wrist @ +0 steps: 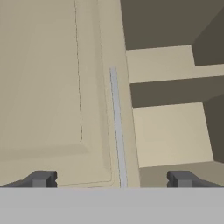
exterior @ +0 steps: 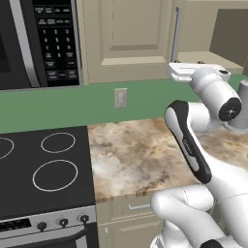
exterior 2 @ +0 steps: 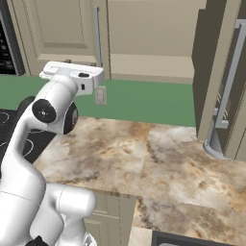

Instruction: Open the cabinet, retrieve the rolling pin, and place it next to the meat on the cutting board to prepare for tenderizing.

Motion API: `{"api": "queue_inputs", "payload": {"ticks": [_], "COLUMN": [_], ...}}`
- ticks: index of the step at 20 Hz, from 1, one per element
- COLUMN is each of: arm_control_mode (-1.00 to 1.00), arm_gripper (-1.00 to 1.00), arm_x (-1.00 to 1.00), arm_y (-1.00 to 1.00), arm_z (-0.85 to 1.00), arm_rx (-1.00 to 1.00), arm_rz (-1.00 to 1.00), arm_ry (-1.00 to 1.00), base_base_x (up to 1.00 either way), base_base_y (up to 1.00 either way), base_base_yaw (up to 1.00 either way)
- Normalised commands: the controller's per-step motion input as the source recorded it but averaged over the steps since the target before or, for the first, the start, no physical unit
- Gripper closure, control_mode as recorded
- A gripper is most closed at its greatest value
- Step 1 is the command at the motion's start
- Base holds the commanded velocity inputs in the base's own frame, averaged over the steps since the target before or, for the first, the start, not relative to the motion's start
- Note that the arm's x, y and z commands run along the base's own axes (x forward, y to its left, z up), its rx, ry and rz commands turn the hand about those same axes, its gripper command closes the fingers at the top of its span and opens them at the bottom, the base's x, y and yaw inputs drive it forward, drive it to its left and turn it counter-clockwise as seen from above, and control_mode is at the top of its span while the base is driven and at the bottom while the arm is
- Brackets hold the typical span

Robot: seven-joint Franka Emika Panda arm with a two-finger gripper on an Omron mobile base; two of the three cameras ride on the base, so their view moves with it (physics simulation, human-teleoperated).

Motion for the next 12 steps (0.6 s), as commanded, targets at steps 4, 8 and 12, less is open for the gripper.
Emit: {"api": "queue_inputs", "payload": {"ticks": [4,8,12], "arm_control_mode": [-1.0,-1.0,-1.0], "arm_gripper": [-1.0,-1.0,-1.0], "arm_x": [0.29,0.28,0.31], "arm_y": [-0.13,-0.11,-0.01], "arm_z": [-0.08,-0.08,-0.07], "arm_rx": [0.0,0.0,0.0], "arm_rz": [0.0,0.0,0.0], "arm_ry": [0.0,0.0,0.0], "base_base_x": [0.0,0.0,0.0], "base_base_y": [0.0,0.0,0.0], "base_base_yaw": [0.0,0.0,0.0]}}
